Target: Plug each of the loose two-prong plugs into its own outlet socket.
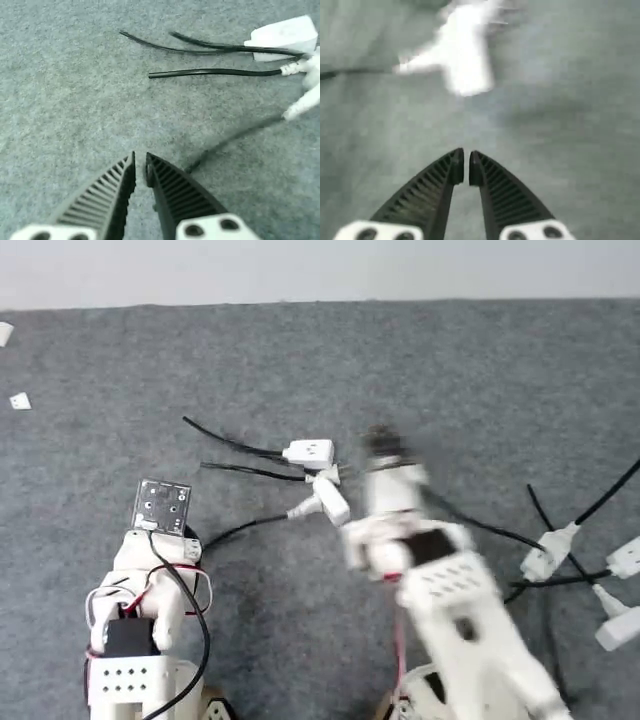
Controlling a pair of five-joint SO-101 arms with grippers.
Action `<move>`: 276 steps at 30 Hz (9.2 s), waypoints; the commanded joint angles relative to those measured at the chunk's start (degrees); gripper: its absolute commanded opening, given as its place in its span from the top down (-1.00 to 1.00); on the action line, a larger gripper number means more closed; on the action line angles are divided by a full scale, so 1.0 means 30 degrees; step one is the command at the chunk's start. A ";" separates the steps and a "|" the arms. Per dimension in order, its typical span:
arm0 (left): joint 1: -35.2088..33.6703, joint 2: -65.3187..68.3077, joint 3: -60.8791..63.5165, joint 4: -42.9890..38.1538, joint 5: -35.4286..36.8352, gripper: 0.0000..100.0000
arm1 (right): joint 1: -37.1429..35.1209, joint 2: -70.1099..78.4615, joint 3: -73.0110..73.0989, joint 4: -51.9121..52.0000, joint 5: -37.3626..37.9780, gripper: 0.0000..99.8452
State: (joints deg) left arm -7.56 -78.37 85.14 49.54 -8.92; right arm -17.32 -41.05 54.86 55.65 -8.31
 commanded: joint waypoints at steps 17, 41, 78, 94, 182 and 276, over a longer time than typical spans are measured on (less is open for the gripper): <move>-0.0029 -0.0059 -0.0777 -0.0498 -0.0029 0.93 | 1.2264 0.0161 0.1114 -0.2242 0.0762 0.80; -0.0908 0.3810 -0.2154 -0.2168 -0.0117 0.93 | -0.3590 1.0740 -0.5919 -0.4147 0.6623 0.43; -0.0850 1.3216 -0.6022 -0.4982 -0.0147 0.93 | 1.0945 1.1473 -0.8908 -0.0396 0.0176 0.98; 0.0440 1.5121 -0.6579 -0.4278 -0.0996 0.63 | 1.2205 1.1267 -1.0051 0.2125 -0.1231 0.61; -0.2813 1.5179 -0.7223 -0.6183 -0.0996 0.63 | -0.2886 3.0930 -3.3172 0.1949 -0.8264 0.63; 0.0029 2.3209 -1.8330 0.0850 -0.0674 0.50 | -0.0571 0.5758 -1.5795 1.1179 0.5245 0.98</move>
State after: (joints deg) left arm -10.99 -8.57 33.89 51.56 -9.10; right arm -26.37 -8.79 -7.65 95.21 6.46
